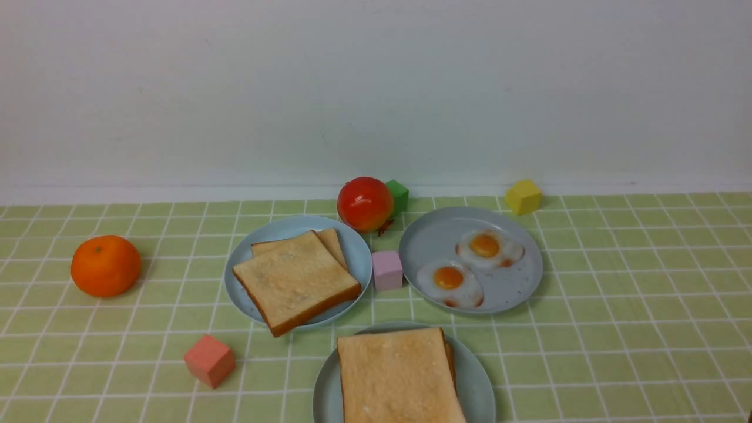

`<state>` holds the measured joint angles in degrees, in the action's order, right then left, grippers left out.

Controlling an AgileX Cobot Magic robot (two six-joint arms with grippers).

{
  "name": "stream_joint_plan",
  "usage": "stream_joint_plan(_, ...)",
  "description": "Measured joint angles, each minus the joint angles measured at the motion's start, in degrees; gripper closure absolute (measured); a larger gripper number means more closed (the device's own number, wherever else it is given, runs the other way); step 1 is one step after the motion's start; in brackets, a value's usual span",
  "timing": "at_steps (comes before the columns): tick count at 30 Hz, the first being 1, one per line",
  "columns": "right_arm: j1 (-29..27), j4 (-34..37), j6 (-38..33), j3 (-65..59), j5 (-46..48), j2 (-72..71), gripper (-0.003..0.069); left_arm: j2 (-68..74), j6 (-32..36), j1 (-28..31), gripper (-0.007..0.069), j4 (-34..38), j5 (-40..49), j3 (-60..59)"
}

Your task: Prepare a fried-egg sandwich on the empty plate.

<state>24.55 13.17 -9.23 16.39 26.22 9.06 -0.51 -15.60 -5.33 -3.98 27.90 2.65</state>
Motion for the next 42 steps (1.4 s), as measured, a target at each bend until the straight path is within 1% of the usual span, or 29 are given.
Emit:
stream_joint_plan(1,0.0,0.0,0.0,0.0,0.2,0.0,0.0619,-0.1,0.0,0.8,0.0638,0.0,-0.4,-1.9)
stream_joint_plan(3,0.0,0.0,0.0,0.0,0.5,0.0,0.0616,-0.1,0.1,1.5,0.0638,-1.1,-4.1,-3.9)
stream_joint_plan(7,0.0,0.0,0.0,0.0,0.7,0.0,0.0610,-0.1,0.2,0.4,0.0638,-1.3,-7.9,-4.0)
stream_joint_plan(13,0.0,0.0,0.0,0.0,0.8,0.0,0.0601,-0.1,0.2,-1.5,0.0637,-1.3,-8.0,-4.1)
stream_joint_plan(33,0.0,-0.1,0.0,0.0,0.8,-0.1,0.0571,-0.1,0.2,-1.5,0.0622,-1.8,-7.8,-4.3)
stream_joint_plan(36,-0.9,-2.0,0.0,0.0,0.8,-0.9,0.0568,-0.1,0.2,-1.5,0.0620,-1.8,-7.8,-4.3)
stream_joint_plan(38,-4.2,-6.4,0.0,0.0,0.6,-3.4,0.0566,-0.1,0.2,-1.5,0.0617,-1.8,-7.8,-4.3)
stream_joint_plan(40,-6.4,-9.3,0.0,-0.1,0.6,-4.8,0.0564,-0.1,0.2,-1.5,0.0614,-1.8,-7.8,-4.3)
stream_joint_plan(41,-7.0,-9.6,0.0,-0.2,0.6,-5.2,0.0563,-0.1,0.2,-1.5,0.0613,-1.9,-7.8,-4.3)
stream_joint_plan(42,-9.6,-11.3,0.0,-1.0,0.5,-6.9,0.0560,-0.1,0.2,-1.5,0.0608,-1.9,-7.8,-4.3)
